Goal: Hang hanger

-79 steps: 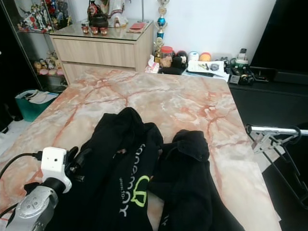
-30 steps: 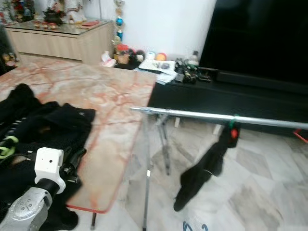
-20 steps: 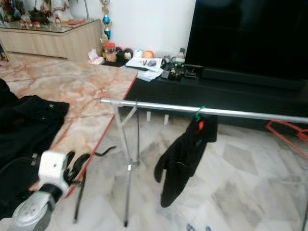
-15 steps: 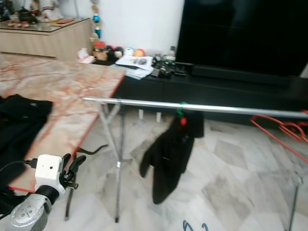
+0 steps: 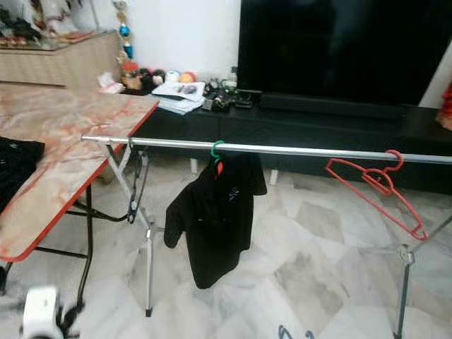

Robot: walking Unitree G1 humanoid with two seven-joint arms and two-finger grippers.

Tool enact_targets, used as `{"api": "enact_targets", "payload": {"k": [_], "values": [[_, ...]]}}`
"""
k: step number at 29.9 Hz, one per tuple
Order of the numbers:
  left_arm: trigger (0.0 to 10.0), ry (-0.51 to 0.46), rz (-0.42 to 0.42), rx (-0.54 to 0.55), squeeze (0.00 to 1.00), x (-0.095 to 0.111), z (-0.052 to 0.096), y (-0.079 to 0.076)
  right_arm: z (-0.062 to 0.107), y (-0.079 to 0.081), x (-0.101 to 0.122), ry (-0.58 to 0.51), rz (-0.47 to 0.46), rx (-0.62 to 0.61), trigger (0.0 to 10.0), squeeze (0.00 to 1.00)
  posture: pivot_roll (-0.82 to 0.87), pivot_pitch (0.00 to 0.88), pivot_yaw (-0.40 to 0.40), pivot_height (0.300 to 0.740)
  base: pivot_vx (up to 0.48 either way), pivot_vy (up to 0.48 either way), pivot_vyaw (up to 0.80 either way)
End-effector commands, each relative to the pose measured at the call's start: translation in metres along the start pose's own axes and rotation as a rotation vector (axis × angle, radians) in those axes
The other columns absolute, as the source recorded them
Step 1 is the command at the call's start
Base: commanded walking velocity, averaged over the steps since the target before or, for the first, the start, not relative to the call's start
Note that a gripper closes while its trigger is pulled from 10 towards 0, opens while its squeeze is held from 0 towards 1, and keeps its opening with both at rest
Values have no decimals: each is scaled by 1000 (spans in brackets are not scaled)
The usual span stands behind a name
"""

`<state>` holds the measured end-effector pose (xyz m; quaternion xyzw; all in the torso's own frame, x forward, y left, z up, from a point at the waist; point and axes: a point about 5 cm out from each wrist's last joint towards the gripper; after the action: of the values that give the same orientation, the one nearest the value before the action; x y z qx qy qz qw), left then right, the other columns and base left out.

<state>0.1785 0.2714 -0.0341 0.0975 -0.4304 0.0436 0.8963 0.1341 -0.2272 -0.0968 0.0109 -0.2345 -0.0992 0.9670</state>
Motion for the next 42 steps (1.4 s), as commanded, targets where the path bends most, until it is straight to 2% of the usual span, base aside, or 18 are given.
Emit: {"api": "enact_targets", "payload": {"k": [1, 2, 3, 4, 6, 8, 13, 19, 20, 21, 23, 26, 27, 29, 32, 35, 37, 42], "values": [[10000, 164, -36, -31, 0, -43, 8, -7, -1, 3, 4, -40, -29, -12, 10000, 0, 191, 0, -7, 740, 0, 0, 0], [10000, 212, -35, -43, 0, -55, 12, -10, -1, 2, 5, -51, -37, -19, 10000, 0, 185, 0, -7, 740, 0, 0, 0], [10000, 212, -35, -43, 0, -55, 12, -10, -1, 2, 5, -51, -37, -19, 10000, 0, 185, 0, -7, 740, 0, 0, 0], [10000, 262, -25, -51, 0, -71, 16, -14, 0, 1, 6, -76, -40, -33, 10000, 0, 185, 0, -12, 740, 0, 0, 0], [10000, 322, 2, -37, 0, -87, 23, -20, 0, 1, 10, -129, -68, -42, 10000, 0, 190, 0, -20, 740, 0, 0, 0], [10000, 344, 25, -29, 0, -93, 26, -23, 1, 1, 13, -166, -74, -39, 10000, 0, 194, 0, -29, 740, 0, 0, 0], [10000, 332, 6, -42, 0, -94, 25, -23, 1, 3, 14, -204, -90, -32, 10000, 0, 228, 0, -45, 740, 0, 0, 0], [10000, 335, -64, -38, 0, -92, 24, -4, 1, 7, 15, -223, -67, -23, 10000, 0, 258, 0, -77, 740, 0, 0, 0], [10000, 347, -58, -16, 0, -94, 26, 5, 1, 9, 16, -240, -83, -14, 10000, 0, 262, 0, -88, 740, 0, 0, 0], [10000, 347, -58, -16, 0, -94, 26, 5, 1, 9, 16, -240, -83, -14, 10000, 0, 262, 0, -88, 740, 0, 0, 0], [10000, 367, -19, 38, 0, -99, 32, 20, 1, 11, 18, -265, -113, -2, 10000, 0, 264, 0, -103, 740, 0, 0, 0], [10000, 400, 3, 64, 0, -106, 40, 30, -1, 42, 81, -452, -74, 61, 10000, 0, 266, 0, -106, 740, 0, 0, 0], [10000, 400, 3, 64, 0, -106, 40, 30, -1, 42, 81, -452, -74, 61, 10000, 0, 266, 0, -106, 740, 0, 0, 0], [10000, 444, 16, 72, 0, -117, 49, 35, 4, 48, 113, -557, -74, 66, 10000, 0, 257, 0, -75, 740, 0, 0, 0], [10000, 469, -11, 49, 0, -121, 52, 35, 9, 37, 127, -611, -141, 29, 10000, 0, 255, 0, -43, 740, 0, 0, 0], [10000, 472, -33, 38, 0, -120, 53, 38, 10, 32, 133, -635, -166, 11, 10000, 0, 246, 0, -15, 740, 0, 0, 0], [10000, 472, -45, 41, 0, -119, 53, 44, 11, 32, 135, -653, -191, 2, 10000, 0, 236, 0, -2, 740, 0, 0, 0], [10000, 475, -69, 45, 0, -116, 54, 52, 12, 34, 132, -661, -183, -11, 10000, 0, 198, 0, 15, 740, 0, 0, 0]]}}
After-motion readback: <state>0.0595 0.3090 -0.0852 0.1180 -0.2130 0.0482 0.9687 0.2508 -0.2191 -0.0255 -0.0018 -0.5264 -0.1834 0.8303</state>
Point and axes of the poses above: a point about 5 cm out from each wrist's last joint towards the gripper, its own z axis pointing back from the gripper into the wrist, its own x axis along the axis of the wrist's last joint, y = z × x, and after that the axes turned 5 degrees about -z, right-handed
